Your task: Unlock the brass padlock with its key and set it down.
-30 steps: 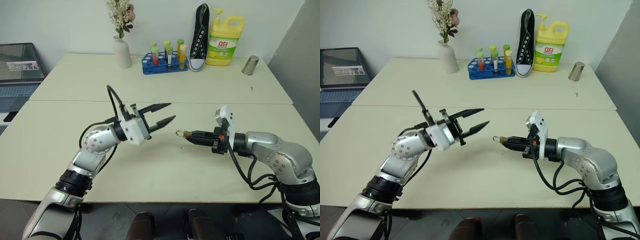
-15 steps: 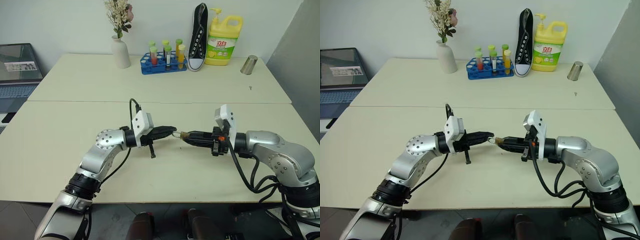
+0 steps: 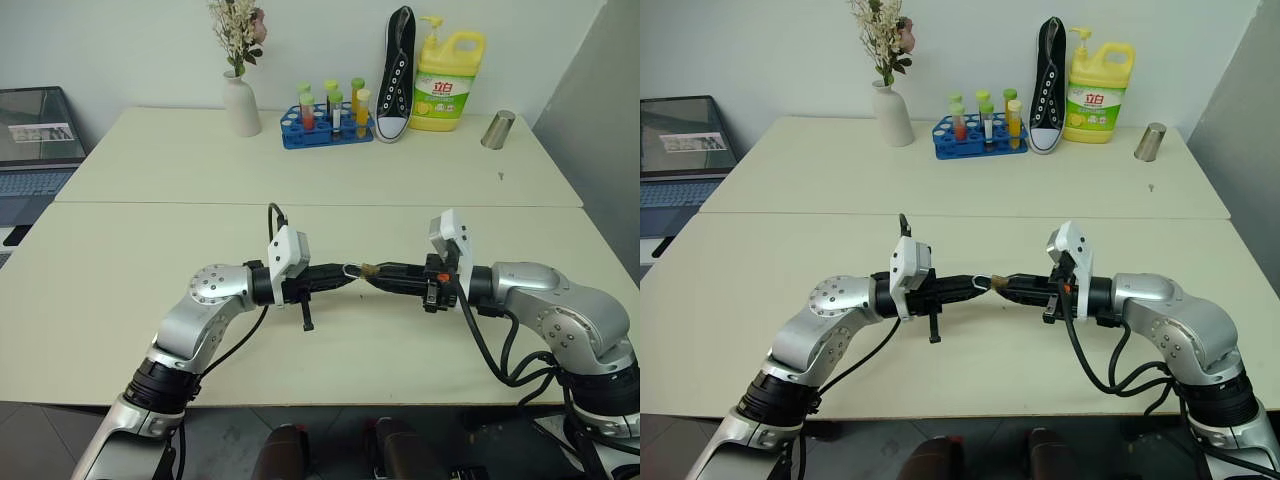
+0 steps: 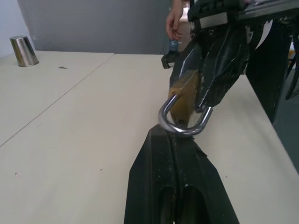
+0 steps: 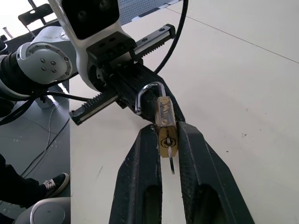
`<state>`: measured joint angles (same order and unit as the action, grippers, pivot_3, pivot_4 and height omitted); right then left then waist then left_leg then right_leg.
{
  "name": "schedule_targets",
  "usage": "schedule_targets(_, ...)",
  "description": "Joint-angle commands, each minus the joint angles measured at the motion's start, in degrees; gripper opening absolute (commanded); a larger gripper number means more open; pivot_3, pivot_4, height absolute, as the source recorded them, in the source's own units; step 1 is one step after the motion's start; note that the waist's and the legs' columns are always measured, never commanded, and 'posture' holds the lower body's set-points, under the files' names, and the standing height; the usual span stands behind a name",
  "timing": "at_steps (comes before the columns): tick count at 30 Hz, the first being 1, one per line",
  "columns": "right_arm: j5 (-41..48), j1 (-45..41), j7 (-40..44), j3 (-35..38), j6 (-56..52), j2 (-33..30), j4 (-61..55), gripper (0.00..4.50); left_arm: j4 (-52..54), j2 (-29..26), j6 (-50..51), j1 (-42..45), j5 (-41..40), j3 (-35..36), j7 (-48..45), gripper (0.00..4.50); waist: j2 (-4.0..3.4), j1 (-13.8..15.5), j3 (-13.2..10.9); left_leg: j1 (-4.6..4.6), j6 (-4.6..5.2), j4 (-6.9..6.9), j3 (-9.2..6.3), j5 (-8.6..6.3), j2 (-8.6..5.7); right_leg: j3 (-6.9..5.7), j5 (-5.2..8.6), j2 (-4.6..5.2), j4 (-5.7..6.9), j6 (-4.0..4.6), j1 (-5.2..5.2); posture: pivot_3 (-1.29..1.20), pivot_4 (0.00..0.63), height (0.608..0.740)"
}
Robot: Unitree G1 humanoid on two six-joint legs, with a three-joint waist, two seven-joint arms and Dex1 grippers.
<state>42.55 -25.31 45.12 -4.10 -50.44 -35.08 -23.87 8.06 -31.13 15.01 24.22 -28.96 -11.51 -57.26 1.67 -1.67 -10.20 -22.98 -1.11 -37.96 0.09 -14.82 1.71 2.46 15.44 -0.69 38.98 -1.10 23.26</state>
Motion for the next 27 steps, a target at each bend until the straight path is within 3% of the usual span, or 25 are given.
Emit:
schedule_targets(1,-0.07,-0.01,0.52,1.09,1.18,-0.25,-0.86,0.14,4.27,0.14,1.94,0.01,-1.87,1.99,-0.61,0.00,0.00,0.00,0.00,0.00,0.00,0.00,0.00,0.00,-0.01,0.00,0.00,0.00,0.00,0.00,0.00,0.00,0.150,0.740)
schedule_targets(20,-1.79,0.43,1.64,0.37,1.54,-0.01,-0.60,0.14,8.87,1.30,16.18,1.89,-10.38,7.66,2.10,0.00,0.00,0.01,0.00,0.00,0.00,0.00,0.00,0.00,-0.02,0.01,0.01,0.00,-0.01,-0.02,0.00,0.00,0.150,0.740)
schedule_targets(27,-1.65,0.56,1.79,0.45,1.41,-0.07,-0.89,0.14,8.39,0.96,15.39,1.88,-8.19,6.93,1.44,0.00,0.00,0.00,0.00,0.00,0.00,0.00,0.01,0.00,-0.02,0.02,0.02,0.00,-0.01,-0.02,0.00,0.00,0.150,0.740)
